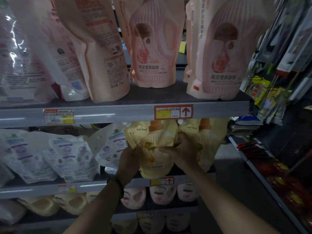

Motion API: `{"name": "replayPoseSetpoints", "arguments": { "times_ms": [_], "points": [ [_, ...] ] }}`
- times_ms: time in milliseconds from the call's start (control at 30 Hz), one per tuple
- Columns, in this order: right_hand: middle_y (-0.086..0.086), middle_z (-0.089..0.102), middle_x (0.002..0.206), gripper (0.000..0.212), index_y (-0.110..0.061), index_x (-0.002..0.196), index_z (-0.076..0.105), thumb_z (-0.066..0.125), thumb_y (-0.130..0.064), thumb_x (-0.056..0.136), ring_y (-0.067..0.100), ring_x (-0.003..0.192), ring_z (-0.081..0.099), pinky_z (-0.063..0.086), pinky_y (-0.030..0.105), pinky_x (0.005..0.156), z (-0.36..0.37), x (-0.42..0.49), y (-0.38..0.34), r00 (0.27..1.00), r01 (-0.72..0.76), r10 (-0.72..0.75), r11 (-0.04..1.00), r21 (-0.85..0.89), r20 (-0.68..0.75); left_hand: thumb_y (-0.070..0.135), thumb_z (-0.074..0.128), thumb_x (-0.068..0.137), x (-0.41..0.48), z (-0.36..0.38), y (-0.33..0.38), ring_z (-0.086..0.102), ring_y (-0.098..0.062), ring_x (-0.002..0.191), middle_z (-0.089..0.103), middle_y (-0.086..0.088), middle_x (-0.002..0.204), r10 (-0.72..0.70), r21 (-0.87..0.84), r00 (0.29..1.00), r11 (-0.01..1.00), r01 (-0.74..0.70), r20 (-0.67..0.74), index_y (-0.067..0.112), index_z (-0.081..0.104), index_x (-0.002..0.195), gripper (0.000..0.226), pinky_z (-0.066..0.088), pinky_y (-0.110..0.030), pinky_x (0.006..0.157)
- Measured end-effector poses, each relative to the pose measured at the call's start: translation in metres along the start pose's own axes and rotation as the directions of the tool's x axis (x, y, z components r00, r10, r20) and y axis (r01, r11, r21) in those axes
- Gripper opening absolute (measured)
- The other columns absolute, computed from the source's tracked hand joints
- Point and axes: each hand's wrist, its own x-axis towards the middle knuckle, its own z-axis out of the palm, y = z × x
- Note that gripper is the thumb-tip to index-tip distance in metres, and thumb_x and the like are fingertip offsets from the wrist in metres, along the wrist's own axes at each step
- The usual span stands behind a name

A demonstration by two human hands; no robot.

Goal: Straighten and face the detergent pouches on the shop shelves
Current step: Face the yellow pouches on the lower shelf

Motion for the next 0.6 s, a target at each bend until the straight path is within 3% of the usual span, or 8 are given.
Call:
{"name": "replayPoseSetpoints", "arguments": {
  "times_ms": [100, 200, 367, 500, 600],
  "points": [
    [-0.008, 0.073, 0.087, 0.05, -0.027, 0.093, 0.063, 0.101, -0.036, 0.061, 0.004, 0.078, 0.069, 0.059, 0.035, 0.066, 0.001, -0.005, 0.003, 1.0, 0.004, -0.003, 1.0, 0.026, -0.017, 0.034, 0.053, 0.111, 0.002, 0.001, -0.006, 0.077, -0.024, 0.103, 0.08, -0.003, 0.106, 0.029, -0.036, 0.999, 0.999, -0.028, 0.026, 0.022, 0.073, 0.113, 0.023, 0.059, -0.063, 0.095],
    [-0.01, 0.072, 0.092, 0.053, -0.029, 0.1, 0.062, 0.1, -0.025, 0.063, -0.001, 0.085, 0.068, 0.055, 0.023, 0.066, -0.004, -0.009, 0.0, 0.999, 0.034, -0.034, 0.996, 0.083, 0.001, 0.031, 0.052, 0.112, 0.002, 0.0, -0.01, 0.076, -0.025, 0.109, 0.08, -0.006, 0.112, 0.045, -0.09, 0.997, 0.995, -0.039, 0.067, 0.016, 0.071, 0.12, 0.025, 0.058, -0.063, 0.099],
    [-0.008, 0.074, 0.098, 0.036, -0.022, 0.103, 0.067, 0.091, -0.016, 0.078, 0.005, 0.091, 0.071, 0.059, 0.026, 0.075, -0.019, -0.005, -0.005, 0.996, 0.069, -0.076, 0.987, 0.145, 0.042, 0.045, 0.053, 0.101, 0.004, -0.001, -0.014, 0.074, -0.033, 0.111, 0.078, -0.01, 0.113, 0.083, -0.13, 0.991, 0.989, -0.069, 0.108, 0.03, 0.075, 0.107, 0.027, 0.057, -0.068, 0.096],
    [-0.001, 0.074, 0.1, 0.033, -0.017, 0.113, 0.069, 0.085, -0.03, 0.087, 0.009, 0.091, 0.072, 0.056, 0.019, 0.074, -0.019, -0.001, -0.004, 0.989, 0.146, -0.143, 0.981, 0.125, -0.033, 0.044, 0.053, 0.101, 0.004, -0.001, -0.015, 0.074, -0.033, 0.11, 0.078, -0.011, 0.112, 0.074, -0.151, 0.991, 0.987, -0.057, 0.11, 0.026, 0.075, 0.106, 0.029, 0.056, -0.068, 0.096],
    [-0.006, 0.074, 0.096, 0.028, -0.021, 0.111, 0.069, 0.085, -0.027, 0.088, 0.006, 0.089, 0.07, 0.057, 0.021, 0.074, -0.014, 0.0, -0.008, 0.983, 0.158, -0.152, 0.986, 0.049, -0.101, 0.04, 0.053, 0.104, 0.003, -0.003, -0.017, 0.074, -0.035, 0.109, 0.078, -0.013, 0.112, 0.068, -0.165, 0.993, 0.985, -0.052, 0.093, 0.02, 0.073, 0.11, 0.029, 0.057, -0.068, 0.096]
  ]
}}
